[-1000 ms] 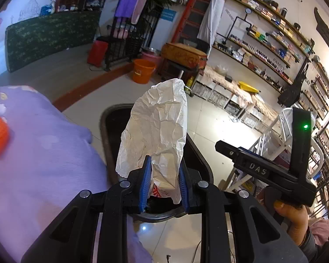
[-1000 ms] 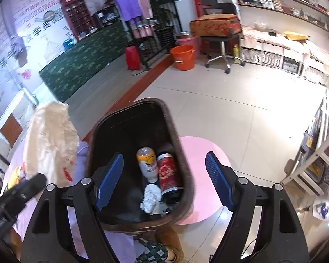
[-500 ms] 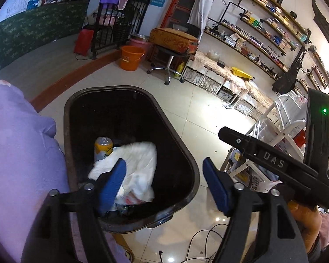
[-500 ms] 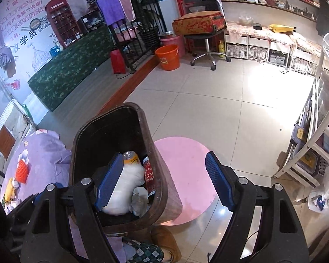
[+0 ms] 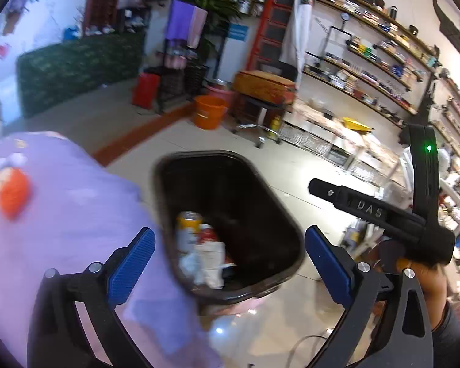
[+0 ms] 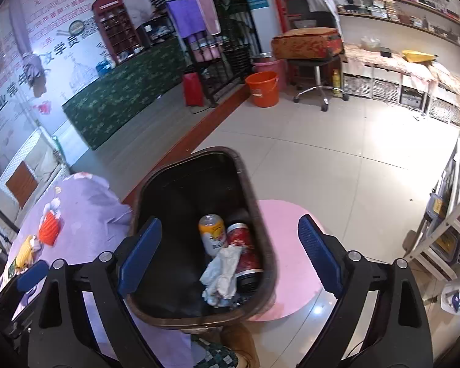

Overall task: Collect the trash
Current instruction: 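Move both tools from the bin back over the table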

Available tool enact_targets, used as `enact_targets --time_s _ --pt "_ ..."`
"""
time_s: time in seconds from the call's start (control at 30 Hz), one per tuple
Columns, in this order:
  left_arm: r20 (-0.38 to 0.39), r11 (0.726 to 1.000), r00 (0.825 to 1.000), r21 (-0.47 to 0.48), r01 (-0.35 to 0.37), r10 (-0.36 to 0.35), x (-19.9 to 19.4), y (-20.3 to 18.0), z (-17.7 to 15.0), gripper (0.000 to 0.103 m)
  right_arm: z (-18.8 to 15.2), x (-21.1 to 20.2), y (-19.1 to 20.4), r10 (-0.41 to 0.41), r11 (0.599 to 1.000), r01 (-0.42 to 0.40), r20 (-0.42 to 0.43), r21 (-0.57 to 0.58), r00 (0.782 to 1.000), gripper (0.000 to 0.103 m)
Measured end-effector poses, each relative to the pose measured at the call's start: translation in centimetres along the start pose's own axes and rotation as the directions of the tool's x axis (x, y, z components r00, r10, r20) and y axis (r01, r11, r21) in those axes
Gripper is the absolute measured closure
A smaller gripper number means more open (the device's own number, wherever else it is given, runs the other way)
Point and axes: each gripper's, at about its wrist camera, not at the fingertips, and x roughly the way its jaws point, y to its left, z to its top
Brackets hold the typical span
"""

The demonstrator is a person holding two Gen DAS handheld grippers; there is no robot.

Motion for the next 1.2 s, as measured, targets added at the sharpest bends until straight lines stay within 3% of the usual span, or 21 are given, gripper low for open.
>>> enact_targets --time_s 0.3,0.53,0.9,1.2 --pt "0.020 0.977 0.982 -0.099 -0.188 0.190 -5.1 5.6 -2.1 0.006 -1.4 1.1 6.2 0.108 0.988 -0.113 -0.055 -0.101 0.993 0.013" --pt "0.024 0.935 0.944 -0.151 -0.321 0.328 -9.3 9.3 -4.1 0.006 -3.0 1.6 12.5 0.224 0.947 -0.247 -0.128 -0.207 0.966 0.013" --pt "-0.037 0.835 0.878 -0.292 -0.466 0.476 -15.2 15.7 -9.4 0.006 -7.1 1.5 23.0 0.372 0.807 -0.459 -0.284 -0.372 0.884 0.013" --pt "-0.093 0.752 0.835 -0.389 -0.532 0.543 -18.4 18.9 -12.4 0.006 -10.6 0.9 30.9 0.414 0.665 -0.567 -0.392 -0.486 0.822 0.013"
